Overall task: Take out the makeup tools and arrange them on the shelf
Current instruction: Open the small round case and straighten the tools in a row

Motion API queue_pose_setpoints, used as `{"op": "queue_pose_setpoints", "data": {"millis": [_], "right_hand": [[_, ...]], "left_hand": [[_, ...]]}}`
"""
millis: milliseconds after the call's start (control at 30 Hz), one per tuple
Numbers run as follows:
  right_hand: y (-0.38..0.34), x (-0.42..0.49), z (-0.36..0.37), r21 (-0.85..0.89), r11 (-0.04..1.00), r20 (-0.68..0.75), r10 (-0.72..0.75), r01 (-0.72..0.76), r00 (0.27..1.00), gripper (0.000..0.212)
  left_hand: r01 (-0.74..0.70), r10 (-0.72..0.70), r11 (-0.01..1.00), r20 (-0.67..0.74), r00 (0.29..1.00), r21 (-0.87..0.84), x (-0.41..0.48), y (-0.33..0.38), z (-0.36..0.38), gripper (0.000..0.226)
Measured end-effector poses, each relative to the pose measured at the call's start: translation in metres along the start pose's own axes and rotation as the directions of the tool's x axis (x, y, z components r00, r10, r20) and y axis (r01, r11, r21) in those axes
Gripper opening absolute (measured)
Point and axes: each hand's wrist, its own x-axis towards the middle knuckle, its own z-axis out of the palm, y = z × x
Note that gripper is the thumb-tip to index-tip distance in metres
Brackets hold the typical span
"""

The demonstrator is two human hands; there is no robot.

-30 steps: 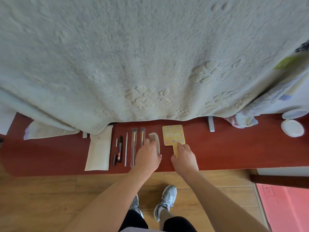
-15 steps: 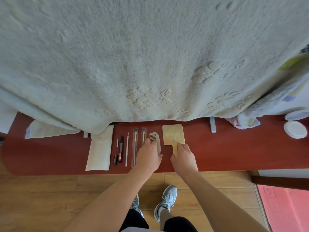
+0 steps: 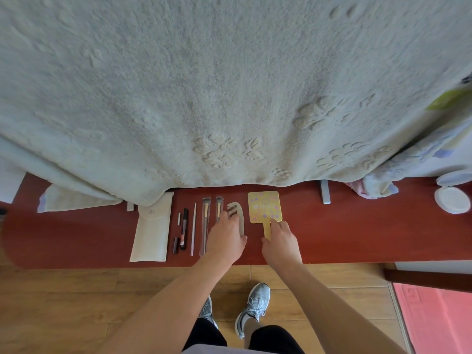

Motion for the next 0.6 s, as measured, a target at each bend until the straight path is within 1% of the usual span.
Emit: {"op": "queue_pose_setpoints", "data": {"millis": [333,500,600], "right_hand": [[-0.0011,-0.0009,-0.0028,-0.015,1.000,0.014,-0.006,0.006,1.000,0.034],[-0.0024,-0.0011,-0.0062,-0.010,1.000,0.034,0.003,-0.003,0.999,0.040],[-0.0035,-0.0008,-0.0095,-0.040,0.999,0.050,0.004,-0.002,0.999,0.039]], "left_hand": [[-0.003,0.003,1.000,0.020,1.000,-0.008,0.0003,-0.0004,-0.0010,0.052],[-0.014,0.015,1.000,0.042,0.999,-0.015,-0.0002,-0.0009,-0.0024,0.054],[-0.019,0.020,1.000,0.068,0.997,-0.017,-0.0003,-0.0016,-0.0029,0.055]]}}
